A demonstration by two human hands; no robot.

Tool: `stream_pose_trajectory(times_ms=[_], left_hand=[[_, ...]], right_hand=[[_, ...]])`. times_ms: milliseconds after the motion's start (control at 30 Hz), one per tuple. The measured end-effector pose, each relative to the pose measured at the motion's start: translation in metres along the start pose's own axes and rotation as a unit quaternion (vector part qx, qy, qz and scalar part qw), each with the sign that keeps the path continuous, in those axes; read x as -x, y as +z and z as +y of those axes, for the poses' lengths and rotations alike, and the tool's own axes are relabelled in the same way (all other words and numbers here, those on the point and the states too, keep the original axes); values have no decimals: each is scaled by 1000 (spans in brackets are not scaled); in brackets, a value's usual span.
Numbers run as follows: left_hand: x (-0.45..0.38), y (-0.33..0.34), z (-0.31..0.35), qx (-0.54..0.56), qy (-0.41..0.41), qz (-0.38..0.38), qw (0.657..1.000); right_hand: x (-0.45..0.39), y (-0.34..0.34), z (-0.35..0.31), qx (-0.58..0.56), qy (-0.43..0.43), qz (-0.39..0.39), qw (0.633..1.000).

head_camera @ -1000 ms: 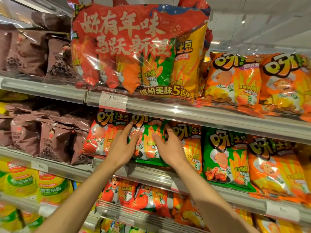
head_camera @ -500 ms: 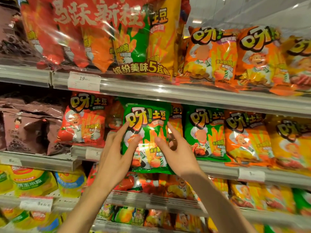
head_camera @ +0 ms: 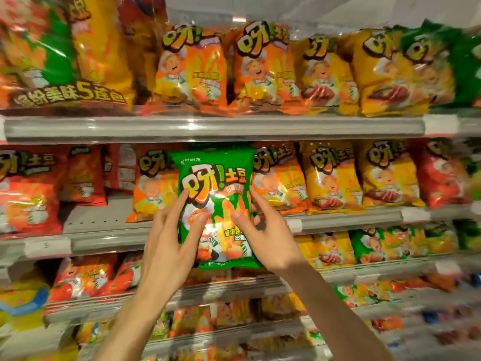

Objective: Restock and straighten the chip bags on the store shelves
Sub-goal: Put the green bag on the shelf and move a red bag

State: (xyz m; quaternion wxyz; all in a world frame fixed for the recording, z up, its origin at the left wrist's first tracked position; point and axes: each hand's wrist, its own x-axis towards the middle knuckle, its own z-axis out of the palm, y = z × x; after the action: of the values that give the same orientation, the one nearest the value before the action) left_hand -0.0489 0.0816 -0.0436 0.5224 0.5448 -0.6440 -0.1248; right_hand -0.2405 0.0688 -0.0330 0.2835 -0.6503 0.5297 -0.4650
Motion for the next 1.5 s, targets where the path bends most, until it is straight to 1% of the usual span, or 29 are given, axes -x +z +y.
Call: stream_pose_trajectory(times_ms=[200,367,500,633,767,1000,1267,1400,1500], left_hand=[[28,86,79,-4,28,-28,999],[58,173,148,-6,25,-35,999],[79,234,197,-2,41,-56,998],[83,281,236,3,60,-78,995],[73,321,255,12,60,-107,992],[41,381,258,19,94,-123,988],[18,427,264,46,90,-95,990],[18,440,269,37,86,-82,992],[20,447,274,31,74,-62,995]], right_hand=[[29,-114,42,3,-3,21,1000],[55,-221,84,15,-1,40,999],[73,-296,112,18,16,43,999],[75,-356,137,10,39,47,998],[60,-391,162,-19,48,58,997],[21,-434,190,-1,45,65,997],[-21,-465,218,-11,22,46,999],[-30,-477,227,2,20,20,1000],[-37,-484,235,8,0,0,1000]])
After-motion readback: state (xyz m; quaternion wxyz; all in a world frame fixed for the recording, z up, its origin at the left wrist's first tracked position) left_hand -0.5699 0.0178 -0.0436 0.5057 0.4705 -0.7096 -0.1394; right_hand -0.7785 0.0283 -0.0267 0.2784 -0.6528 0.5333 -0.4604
